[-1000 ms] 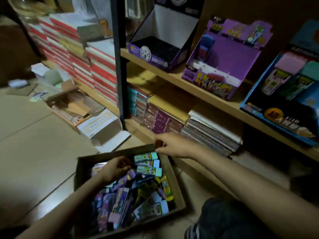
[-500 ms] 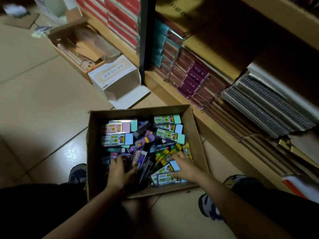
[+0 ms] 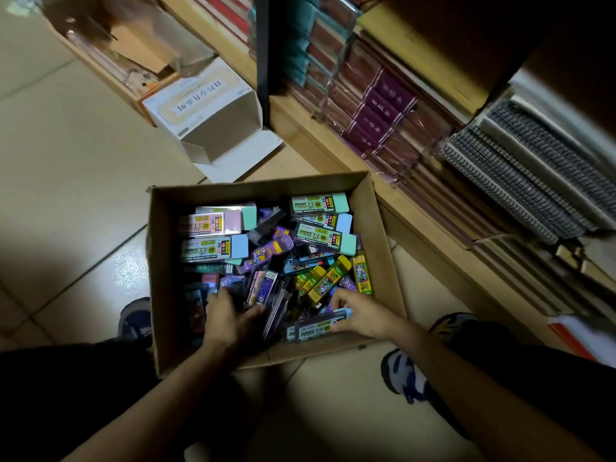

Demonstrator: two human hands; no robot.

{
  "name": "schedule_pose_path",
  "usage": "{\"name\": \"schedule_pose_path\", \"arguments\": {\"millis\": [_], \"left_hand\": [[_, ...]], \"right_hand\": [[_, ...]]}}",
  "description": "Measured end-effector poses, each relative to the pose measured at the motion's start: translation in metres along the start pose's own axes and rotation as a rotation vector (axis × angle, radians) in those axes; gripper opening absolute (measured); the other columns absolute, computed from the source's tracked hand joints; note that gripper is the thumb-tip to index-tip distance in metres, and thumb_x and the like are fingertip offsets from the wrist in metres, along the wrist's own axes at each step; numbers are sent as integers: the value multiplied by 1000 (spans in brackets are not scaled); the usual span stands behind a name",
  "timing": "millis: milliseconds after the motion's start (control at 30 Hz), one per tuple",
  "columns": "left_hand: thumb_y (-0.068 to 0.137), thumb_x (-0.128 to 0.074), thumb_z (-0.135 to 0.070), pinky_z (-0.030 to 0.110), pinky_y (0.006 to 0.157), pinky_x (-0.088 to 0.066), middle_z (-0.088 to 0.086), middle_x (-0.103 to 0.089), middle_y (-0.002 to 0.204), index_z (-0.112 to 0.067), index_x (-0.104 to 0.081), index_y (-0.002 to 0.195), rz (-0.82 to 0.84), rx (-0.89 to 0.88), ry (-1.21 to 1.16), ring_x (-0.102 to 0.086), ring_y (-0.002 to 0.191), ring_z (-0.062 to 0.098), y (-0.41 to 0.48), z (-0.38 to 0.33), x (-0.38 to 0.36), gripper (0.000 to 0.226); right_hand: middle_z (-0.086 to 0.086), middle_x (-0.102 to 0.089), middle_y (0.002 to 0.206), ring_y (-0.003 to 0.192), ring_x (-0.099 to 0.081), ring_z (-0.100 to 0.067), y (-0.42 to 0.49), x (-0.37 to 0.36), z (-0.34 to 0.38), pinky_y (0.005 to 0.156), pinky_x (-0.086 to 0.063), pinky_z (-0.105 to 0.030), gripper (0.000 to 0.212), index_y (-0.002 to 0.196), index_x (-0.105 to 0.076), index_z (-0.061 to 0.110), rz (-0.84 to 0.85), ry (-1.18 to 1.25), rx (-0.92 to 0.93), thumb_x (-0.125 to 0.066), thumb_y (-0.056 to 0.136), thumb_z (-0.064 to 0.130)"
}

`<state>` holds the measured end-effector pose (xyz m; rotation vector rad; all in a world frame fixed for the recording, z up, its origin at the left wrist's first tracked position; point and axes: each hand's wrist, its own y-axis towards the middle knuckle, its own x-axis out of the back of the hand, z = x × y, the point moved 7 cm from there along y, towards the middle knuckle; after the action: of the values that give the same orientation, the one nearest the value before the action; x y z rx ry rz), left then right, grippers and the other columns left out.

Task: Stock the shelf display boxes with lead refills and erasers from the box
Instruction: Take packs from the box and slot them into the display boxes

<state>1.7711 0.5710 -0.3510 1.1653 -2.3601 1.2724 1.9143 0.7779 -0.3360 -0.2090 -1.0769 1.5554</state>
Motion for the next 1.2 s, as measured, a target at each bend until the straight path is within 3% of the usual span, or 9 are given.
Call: {"name": "schedule_pose_path", "arguments": {"millis": [100,233,400,567,733,833,900,1033,1200], "left_hand": [[76,-78,-11,49,90,-50,27,-61,107,7,-56,101,0,45,-164,-62,98,38,-4,1,2,37],[83,-69,-6,42,76,-52,13,-65,98,-5,-52,99,23,-5,-312,-63,89,28,-12,-10,5,24],[91,-56,-1,35,76,-49,13,-58,94,-3,-43,105,14,-12,-404,-55,89,22,-12,-25,12,19],[92,-52,2,14,51,-48,8,-60,83,-7,-51,97,110,12,-573,-62,63,7,-16,-45,16,10],[95,-47,-8,32,67,-41,7,-59,87,-17,-55,106,401,-30,-518,-54,77,21,-14,-85,10,16],[97,-45,-12,29,88,-47,3,-68,105,-17,-56,111,554,-50,-587,-64,97,18,-21,-114,1,19],[95,-44,-10,22,82,-49,-3,-72,103,-17,-58,110,604,-66,-588,-67,96,9,-28,-128,-1,21],[87,-46,-19,25,63,-56,4,-75,94,-16,-60,111,733,-4,-752,-72,82,17,-43,-142,3,28],[77,-54,-40,28,60,-57,12,-73,101,-17,-63,112,785,-7,-958,-72,83,24,-57,-170,15,43]], "right_hand": [[-1,-54,88,85,-55,-18,-1,-1,11,71,-44,-22,28,84,-51,22,17,226,-2,-73,78,5],[-3,-60,107,103,-58,-17,-3,10,23,73,-48,-9,28,94,-58,19,-42,404,-16,-72,78,2],[-14,-61,119,120,-53,-25,-8,31,31,100,-46,-38,28,101,-60,12,-86,455,-20,-72,78,1],[-16,-63,111,116,-55,-26,-13,52,39,94,-46,-32,28,97,-58,14,-78,460,-42,-72,78,0],[-7,-59,117,110,-49,-10,-22,76,72,76,-46,-8,30,95,-60,23,33,352,12,-74,77,3],[-3,-62,106,98,-58,-5,-28,89,93,72,-51,-9,32,93,-61,25,64,387,63,-72,77,-1],[-3,-63,102,88,-62,-1,-32,99,104,70,-52,-11,33,93,-60,23,56,409,93,-70,77,-4],[-1,-68,98,83,-68,-7,-42,117,122,68,-54,-19,31,94,-61,21,88,420,128,-69,78,-4],[-3,-70,97,85,-69,-16,-56,146,137,78,-57,-27,30,99,-59,15,30,451,153,-68,78,-4]]}}
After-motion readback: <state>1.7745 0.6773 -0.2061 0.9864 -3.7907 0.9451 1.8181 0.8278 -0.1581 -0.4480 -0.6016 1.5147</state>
